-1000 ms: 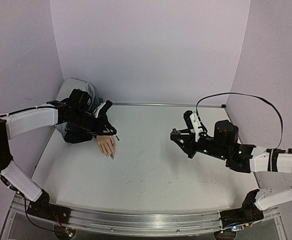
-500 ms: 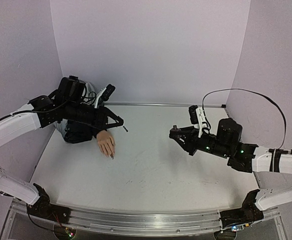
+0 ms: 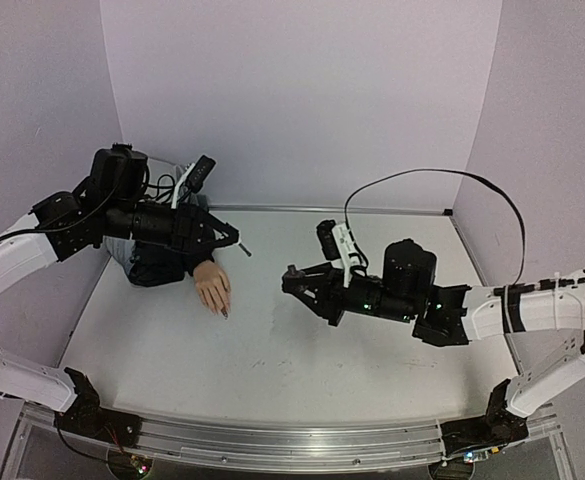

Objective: Paint the nails

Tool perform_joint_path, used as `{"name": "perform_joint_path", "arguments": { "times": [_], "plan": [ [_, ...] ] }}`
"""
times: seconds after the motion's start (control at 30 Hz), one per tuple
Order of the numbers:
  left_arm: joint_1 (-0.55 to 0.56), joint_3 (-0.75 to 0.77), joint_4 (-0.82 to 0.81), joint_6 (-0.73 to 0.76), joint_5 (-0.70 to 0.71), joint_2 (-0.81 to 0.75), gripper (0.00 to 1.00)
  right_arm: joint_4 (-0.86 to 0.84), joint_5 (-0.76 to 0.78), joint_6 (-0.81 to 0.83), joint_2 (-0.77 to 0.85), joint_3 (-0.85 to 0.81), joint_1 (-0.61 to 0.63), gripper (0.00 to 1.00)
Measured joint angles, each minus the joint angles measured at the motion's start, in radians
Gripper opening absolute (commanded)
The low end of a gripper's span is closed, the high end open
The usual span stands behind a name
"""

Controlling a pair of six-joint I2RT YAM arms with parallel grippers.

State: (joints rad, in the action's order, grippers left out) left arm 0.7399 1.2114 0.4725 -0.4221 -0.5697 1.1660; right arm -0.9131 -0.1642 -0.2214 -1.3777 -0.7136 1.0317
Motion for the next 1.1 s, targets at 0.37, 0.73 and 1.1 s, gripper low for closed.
{"name": "perform_joint_path", "arguments": {
  "times": [0.37, 0.73, 1.1],
  "plan": [
    [0.008, 0.0, 0.002, -0.003, -0.009, -0.009, 0.0, -0.009, 0.001, 0.057, -0.166, -0.141, 0.057, 0.0],
    [0.01, 0.0, 0.01, 0.002, -0.015, 0.007, 0.0, -0.016, 0.005, 0.087, -0.196, -0.175, 0.068, 0.0],
    [0.02, 0.0, 0.01, 0.005, -0.022, 0.035, 0.0, -0.024, 0.005, 0.099, -0.201, -0.187, 0.069, 0.0]
  ]
}}
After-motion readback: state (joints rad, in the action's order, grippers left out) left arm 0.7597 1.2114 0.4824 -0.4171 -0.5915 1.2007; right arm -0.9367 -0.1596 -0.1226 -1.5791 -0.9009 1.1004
